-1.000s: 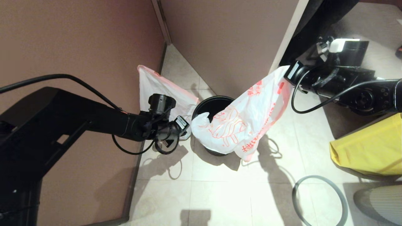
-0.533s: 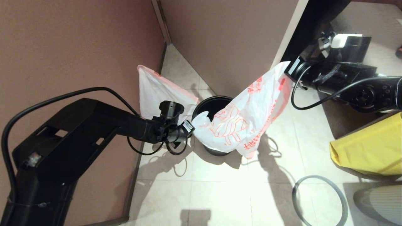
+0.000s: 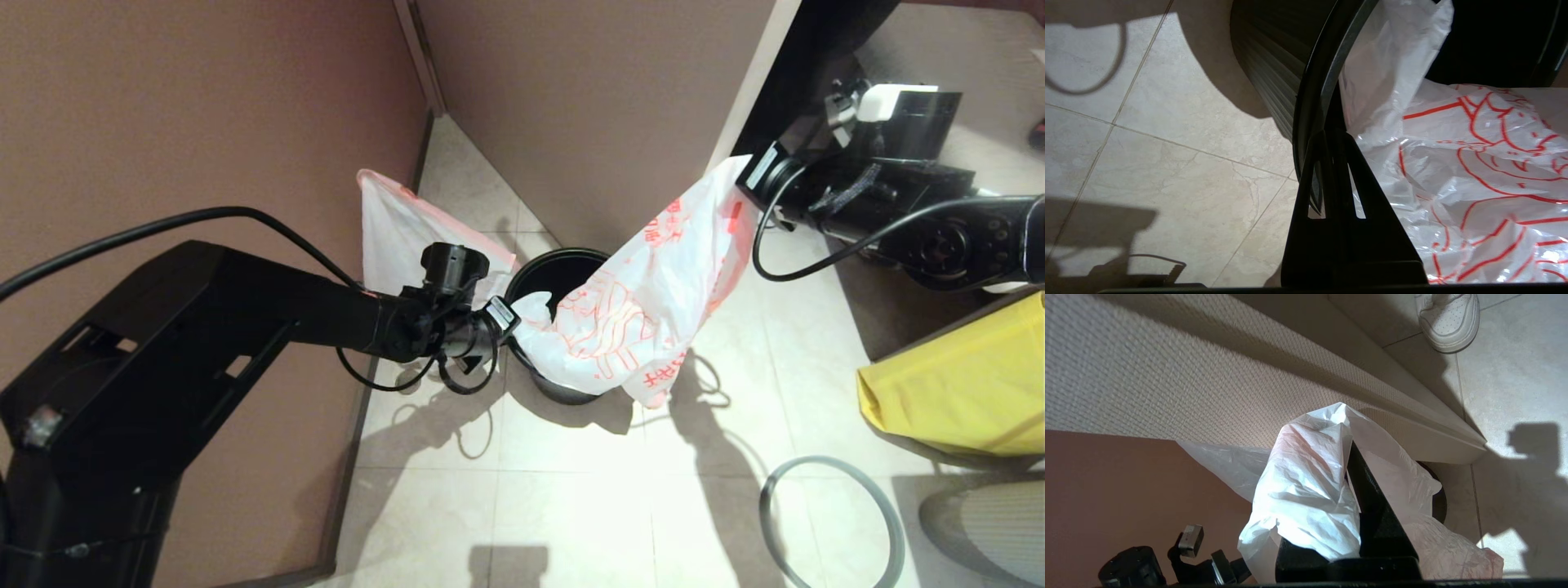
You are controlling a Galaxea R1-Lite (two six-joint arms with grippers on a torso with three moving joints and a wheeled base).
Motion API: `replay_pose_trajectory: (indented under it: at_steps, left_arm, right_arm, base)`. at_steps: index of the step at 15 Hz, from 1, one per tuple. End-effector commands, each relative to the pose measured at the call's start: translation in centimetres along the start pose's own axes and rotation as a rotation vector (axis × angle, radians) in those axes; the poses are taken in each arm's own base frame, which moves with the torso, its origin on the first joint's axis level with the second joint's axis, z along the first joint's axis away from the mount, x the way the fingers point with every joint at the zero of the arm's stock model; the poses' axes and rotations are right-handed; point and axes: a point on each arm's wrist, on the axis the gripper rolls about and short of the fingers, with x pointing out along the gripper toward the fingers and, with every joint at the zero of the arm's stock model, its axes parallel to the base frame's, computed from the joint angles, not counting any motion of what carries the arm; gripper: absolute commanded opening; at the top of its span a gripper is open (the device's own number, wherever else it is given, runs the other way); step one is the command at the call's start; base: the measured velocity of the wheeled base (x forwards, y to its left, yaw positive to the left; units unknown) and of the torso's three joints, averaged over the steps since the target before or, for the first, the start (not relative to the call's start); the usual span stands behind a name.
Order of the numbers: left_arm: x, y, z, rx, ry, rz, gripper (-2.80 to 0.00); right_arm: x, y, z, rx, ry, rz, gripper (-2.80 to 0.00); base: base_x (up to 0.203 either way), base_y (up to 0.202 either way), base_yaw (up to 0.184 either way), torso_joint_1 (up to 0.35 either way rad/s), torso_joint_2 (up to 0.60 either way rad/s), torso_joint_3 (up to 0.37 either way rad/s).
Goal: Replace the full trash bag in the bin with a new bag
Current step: Put the new garbage bag on the trash can
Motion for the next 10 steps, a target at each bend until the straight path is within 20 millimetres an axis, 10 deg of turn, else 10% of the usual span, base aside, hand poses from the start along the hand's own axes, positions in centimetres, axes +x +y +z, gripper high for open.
replay_pose_trajectory:
  at_steps: [1,10]
  left_arm:
    - [-0.5,-0.5,0.1,-0.003,-0.005,-0.015,-2.80]
    - [4.0,-2.0,0.6,0.003,-0.034,-0.056,-2.80]
  right_arm:
    - [0.1,0.1,-0.4,0.004,0.009,0.003,-2.80]
    - [1.1,0.7,-2.3,0.011,0.057,0.019,-2.80]
  base:
    - [0.000,0.000,0.000,0.000,0.00,0.000]
    - [0.000,0.000,0.000,0.000,0.00,0.000]
